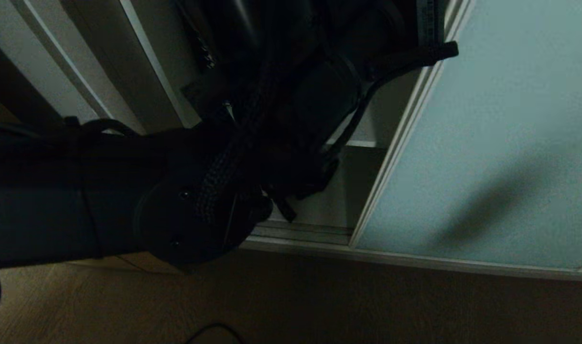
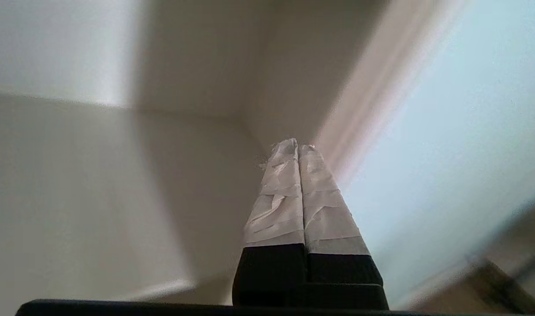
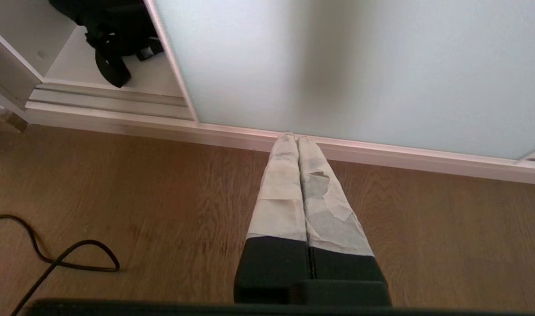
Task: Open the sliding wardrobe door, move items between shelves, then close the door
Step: Open the door
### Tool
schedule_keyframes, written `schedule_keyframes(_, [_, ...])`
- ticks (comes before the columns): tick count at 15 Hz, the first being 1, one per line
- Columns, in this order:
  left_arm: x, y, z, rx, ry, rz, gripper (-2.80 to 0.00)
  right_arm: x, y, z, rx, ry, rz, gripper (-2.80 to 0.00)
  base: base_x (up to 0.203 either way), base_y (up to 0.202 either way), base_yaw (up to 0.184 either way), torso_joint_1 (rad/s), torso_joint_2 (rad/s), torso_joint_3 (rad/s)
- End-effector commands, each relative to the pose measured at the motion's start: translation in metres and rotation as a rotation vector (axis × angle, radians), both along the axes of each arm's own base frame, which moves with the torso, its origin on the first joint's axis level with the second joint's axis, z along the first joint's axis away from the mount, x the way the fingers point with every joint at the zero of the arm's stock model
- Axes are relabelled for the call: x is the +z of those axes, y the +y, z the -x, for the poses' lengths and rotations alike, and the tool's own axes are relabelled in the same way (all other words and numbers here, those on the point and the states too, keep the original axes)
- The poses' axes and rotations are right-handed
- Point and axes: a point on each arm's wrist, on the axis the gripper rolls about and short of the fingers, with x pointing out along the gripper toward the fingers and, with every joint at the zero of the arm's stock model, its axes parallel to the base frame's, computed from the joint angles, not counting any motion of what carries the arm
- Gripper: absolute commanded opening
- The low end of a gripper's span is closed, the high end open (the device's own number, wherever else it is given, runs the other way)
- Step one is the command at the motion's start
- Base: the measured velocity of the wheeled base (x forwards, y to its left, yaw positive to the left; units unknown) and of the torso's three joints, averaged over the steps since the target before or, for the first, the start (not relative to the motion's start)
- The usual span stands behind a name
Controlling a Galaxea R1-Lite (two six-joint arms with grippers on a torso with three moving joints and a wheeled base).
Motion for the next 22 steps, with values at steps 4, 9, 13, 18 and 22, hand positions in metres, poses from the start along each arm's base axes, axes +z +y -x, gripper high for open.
schedule_keyframes(4, [0.056, 0.092, -0.001, 0.245, -0.113, 0.101, -2.80, 0.000, 0.000, 0.000, 0.000, -0.001, 0.000, -2.80, 0.000, 0.000, 0.000, 0.000, 0.00, 0.000])
schedule_keyframes(9, [0.091, 0.189, 0.052, 0.537, -0.231, 0.080, -2.80, 0.000, 0.000, 0.000, 0.000, -0.001, 0.000, -2.80, 0.000, 0.000, 0.000, 0.000, 0.00, 0.000])
schedule_keyframes(13, [0.050, 0.238, 0.095, 0.746, -0.147, -0.041, -2.80, 0.000, 0.000, 0.000, 0.000, 0.000, 0.000, -2.80, 0.000, 0.000, 0.000, 0.000, 0.00, 0.000])
schedule_keyframes(18, [-0.014, 0.292, 0.174, 0.991, -0.135, -0.071, -2.80, 0.000, 0.000, 0.000, 0.000, 0.000, 0.000, -2.80, 0.000, 0.000, 0.000, 0.000, 0.00, 0.000])
schedule_keyframes(22, [-0.101, 0.307, 0.219, 1.155, -0.008, -0.114, -2.80, 0.000, 0.000, 0.000, 0.000, -0.001, 0.000, -2.80, 0.000, 0.000, 0.000, 0.000, 0.00, 0.000])
